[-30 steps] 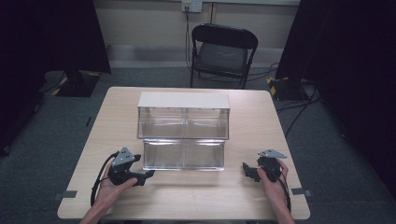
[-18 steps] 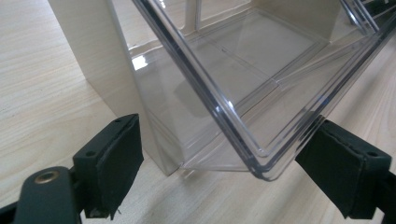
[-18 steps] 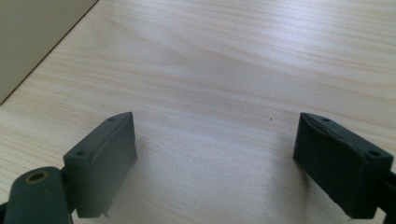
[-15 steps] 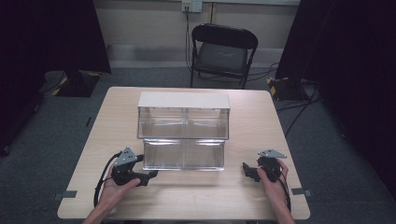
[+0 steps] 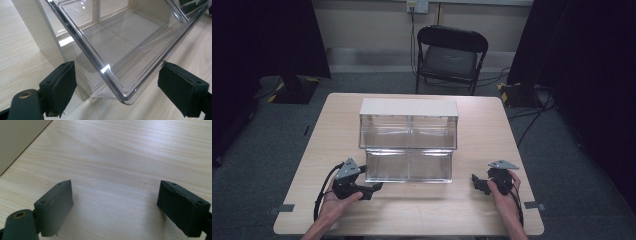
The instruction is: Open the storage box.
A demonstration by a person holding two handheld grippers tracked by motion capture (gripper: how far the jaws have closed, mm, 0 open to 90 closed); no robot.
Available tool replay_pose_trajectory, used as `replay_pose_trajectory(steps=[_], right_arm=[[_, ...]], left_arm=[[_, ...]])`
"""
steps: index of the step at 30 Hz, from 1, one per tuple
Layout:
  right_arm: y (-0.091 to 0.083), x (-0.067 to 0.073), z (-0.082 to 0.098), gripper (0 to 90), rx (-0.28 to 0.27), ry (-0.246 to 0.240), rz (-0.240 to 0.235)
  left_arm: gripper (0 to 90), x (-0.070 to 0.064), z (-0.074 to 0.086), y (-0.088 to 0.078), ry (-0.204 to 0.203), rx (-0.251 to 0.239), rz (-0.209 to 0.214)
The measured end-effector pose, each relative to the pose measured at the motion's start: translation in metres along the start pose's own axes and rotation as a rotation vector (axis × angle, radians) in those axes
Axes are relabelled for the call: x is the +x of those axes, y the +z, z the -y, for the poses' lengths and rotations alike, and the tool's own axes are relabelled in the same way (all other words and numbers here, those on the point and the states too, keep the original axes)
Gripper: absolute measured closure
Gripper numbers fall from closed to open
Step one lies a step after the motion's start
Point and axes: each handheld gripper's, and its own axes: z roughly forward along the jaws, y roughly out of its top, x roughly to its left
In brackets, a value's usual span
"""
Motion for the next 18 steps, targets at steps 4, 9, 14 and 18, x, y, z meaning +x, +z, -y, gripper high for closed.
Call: replay_pose_trajectory(steps=[4, 9, 14, 18], right_arm=[[0.0, 0.0, 0.0, 12.4, 0.0, 0.0, 0.0], [0.0, 0.0, 0.0, 12.4, 0.0, 0.0, 0.0], [0.0, 0.0, 0.0, 12.4, 0.0, 0.0, 0.0], [0.0, 0.0, 0.0, 12.4, 0.0, 0.0, 0.0]], left_arm=[[15.4, -0.0007, -0.0005, -0.0012, 0.008, 0.004, -0.011], [15.7, -0.0017, -0.0004, -0.0021, -0.004, 0.004, -0.011], [16.4, -0.0052, -0.0022, -0.0012, 0.008, 0.006, -0.024], [16.9, -0.005, -0.0022, -0.0021, 0.014, 0.009, -0.025]])
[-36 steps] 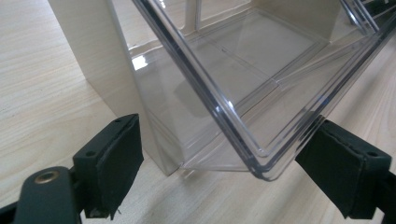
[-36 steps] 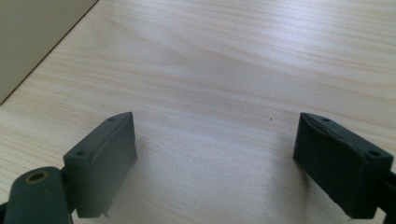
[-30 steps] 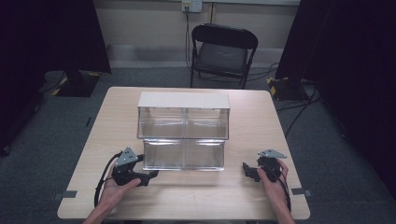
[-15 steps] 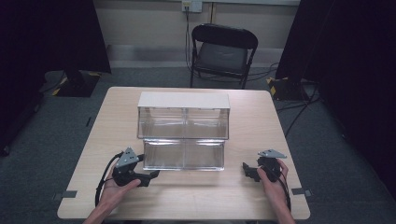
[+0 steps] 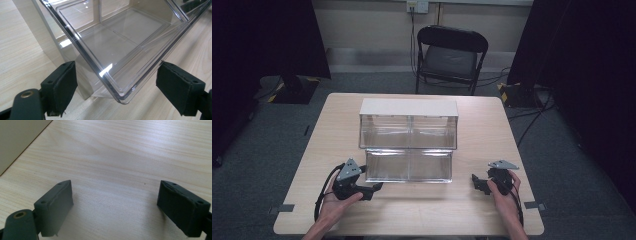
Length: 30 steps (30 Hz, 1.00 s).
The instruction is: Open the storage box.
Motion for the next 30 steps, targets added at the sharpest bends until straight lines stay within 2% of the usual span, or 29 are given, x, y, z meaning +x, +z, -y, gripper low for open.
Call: replay_pose_trajectory(steps=[4, 5, 7, 30], right_arm=[[0.0, 0.0, 0.0, 12.4, 0.0, 0.0, 0.0], [0.0, 0.0, 0.0, 12.4, 0.0, 0.0, 0.0], [0.0, 0.0, 0.0, 12.4, 0.0, 0.0, 0.0], [0.0, 0.0, 0.0, 12.4, 0.0, 0.0, 0.0]], left_arm=[[18.1, -0.001, 0.0, -0.001, 0.01, 0.0, -0.009], [16.4, 0.0, 0.0, -0.004, -0.004, -0.023, 0.017], [15.4, 0.0, -0.003, -0.009, 0.001, -0.034, 0.026], [15.2, -0.001, -0.004, -0.017, -0.004, -0.065, 0.024]])
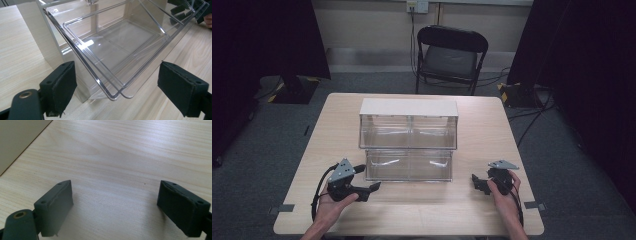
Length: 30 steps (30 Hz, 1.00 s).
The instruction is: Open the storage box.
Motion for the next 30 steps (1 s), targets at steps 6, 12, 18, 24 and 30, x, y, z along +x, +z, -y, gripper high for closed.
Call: replay_pose_trajectory(steps=[6, 12, 18, 24, 30], right_arm=[[0.0, 0.0, 0.0, 12.4, 0.0, 0.0, 0.0], [0.0, 0.0, 0.0, 12.4, 0.0, 0.0, 0.0], [0.0, 0.0, 0.0, 12.4, 0.0, 0.0, 0.0], [0.0, 0.0, 0.0, 12.4, 0.0, 0.0, 0.0], [0.0, 0.0, 0.0, 12.4, 0.0, 0.0, 0.0]], left_arm=[[15.7, 0.0011, -0.0026, -0.0025, -0.011, -0.038, -0.022], [15.4, 0.0022, -0.0028, -0.0016, -0.019, -0.043, -0.016], [15.2, 0.0031, -0.0036, -0.0013, -0.035, -0.052, -0.009], [15.1, 0.0029, -0.0048, -0.0008, -0.04, -0.053, -0.004], [15.4, 0.0048, -0.0079, -0.0037, -0.046, -0.075, -0.022]])
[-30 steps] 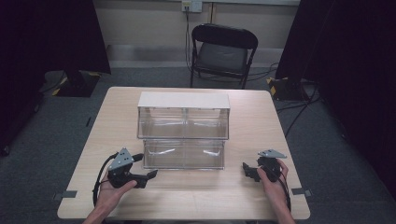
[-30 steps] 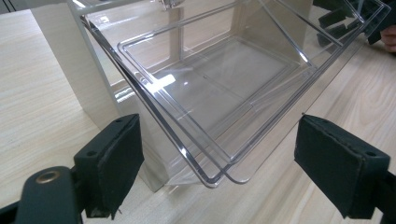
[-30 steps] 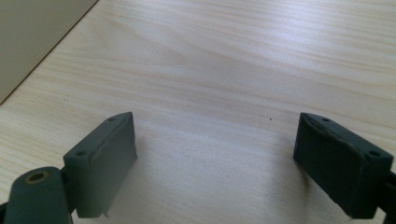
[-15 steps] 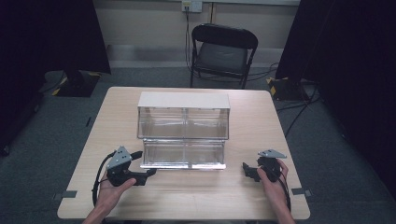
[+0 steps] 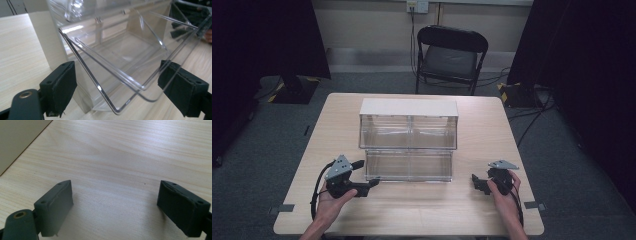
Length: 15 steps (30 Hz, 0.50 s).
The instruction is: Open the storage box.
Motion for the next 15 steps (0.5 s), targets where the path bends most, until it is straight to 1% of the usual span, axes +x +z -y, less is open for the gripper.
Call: replay_pose_trajectory(steps=[1, 3, 6, 9, 11, 12, 13, 14, 15], right_arm=[[0.0, 0.0, 0.0, 12.4, 0.0, 0.0, 0.0], [0.0, 0.0, 0.0, 12.4, 0.0, 0.0, 0.0], [0.0, 0.0, 0.0, 12.4, 0.0, 0.0, 0.0], [0.0, 0.0, 0.0, 12.3, 0.0, 0.0, 0.0], [0.0, 0.0, 0.0, 12.3, 0.0, 0.0, 0.0], [0.0, 0.0, 0.0, 12.3, 0.0, 0.0, 0.0], [0.0, 0.0, 0.0, 12.3, 0.0, 0.0, 0.0], [0.0, 0.0, 0.0, 12.3, 0.0, 0.0, 0.0], [0.0, 0.0, 0.0, 12.3, 0.0, 0.0, 0.0]], left_arm=[[15.5, 0.0003, 0.0, 0.0, -0.02, -0.01, 0.002], [15.5, 0.0022, 0.0003, -0.0001, -0.032, -0.01, 0.001], [15.4, 0.0034, 0.0005, 0.0003, -0.032, -0.013, 0.0], [15.5, 0.0048, -0.0004, -0.0011, -0.039, -0.023, -0.014], [15.5, 0.0053, -0.0003, -0.0009, -0.039, -0.02, -0.016], [15.5, 0.0054, -0.0003, -0.0003, -0.048, -0.019, -0.013], [15.5, 0.0058, -0.0005, -0.0004, -0.039, -0.015, -0.016], [15.5, 0.0058, -0.0005, -0.0004, -0.039, -0.015, -0.016], [15.7, 0.004, -0.0004, 0.0002, -0.048, -0.014, -0.019]])
